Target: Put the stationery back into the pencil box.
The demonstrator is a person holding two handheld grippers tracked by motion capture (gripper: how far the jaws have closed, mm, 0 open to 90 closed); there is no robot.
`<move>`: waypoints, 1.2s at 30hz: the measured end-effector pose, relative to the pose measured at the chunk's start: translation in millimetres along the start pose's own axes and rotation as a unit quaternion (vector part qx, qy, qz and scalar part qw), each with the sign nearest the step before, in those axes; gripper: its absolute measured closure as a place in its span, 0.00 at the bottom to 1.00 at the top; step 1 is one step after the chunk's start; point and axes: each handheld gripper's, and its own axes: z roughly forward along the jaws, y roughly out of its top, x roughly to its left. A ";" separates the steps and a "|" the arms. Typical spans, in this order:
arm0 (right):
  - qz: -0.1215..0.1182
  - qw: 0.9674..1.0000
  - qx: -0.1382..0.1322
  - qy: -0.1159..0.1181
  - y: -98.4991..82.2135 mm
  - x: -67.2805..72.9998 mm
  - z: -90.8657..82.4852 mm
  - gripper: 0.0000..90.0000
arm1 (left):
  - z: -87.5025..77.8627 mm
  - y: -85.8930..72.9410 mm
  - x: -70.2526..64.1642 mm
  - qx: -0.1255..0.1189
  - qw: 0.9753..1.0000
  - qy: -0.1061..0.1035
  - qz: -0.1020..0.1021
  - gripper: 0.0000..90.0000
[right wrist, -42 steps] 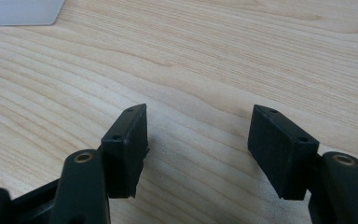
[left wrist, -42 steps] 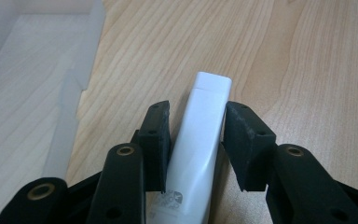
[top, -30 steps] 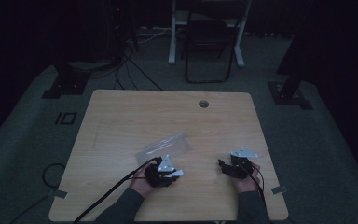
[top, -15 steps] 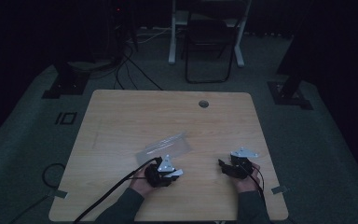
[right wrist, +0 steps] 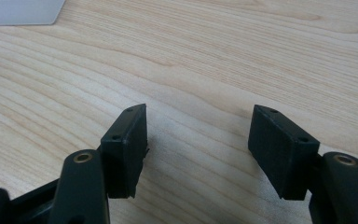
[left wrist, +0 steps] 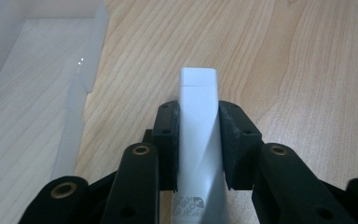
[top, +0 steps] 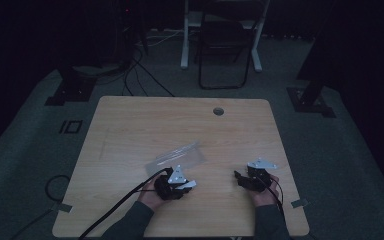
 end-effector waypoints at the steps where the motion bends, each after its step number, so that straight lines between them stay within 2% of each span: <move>1: 0.000 1.000 0.000 0.000 0.0 0.0 0.0 0.41 | 0.0 0.0 0.0 0.000 1.000 0.000 0.000 0.78; 13: 0.000 1.000 0.000 0.000 0.0 -0.1 0.0 0.41 | -5.5 2.3 -0.7 -0.005 1.000 0.007 0.004 0.78; 36: 0.000 1.000 0.000 0.000 0.0 0.0 0.0 0.41 | -18.9 6.5 7.9 -0.016 1.000 0.022 0.005 0.78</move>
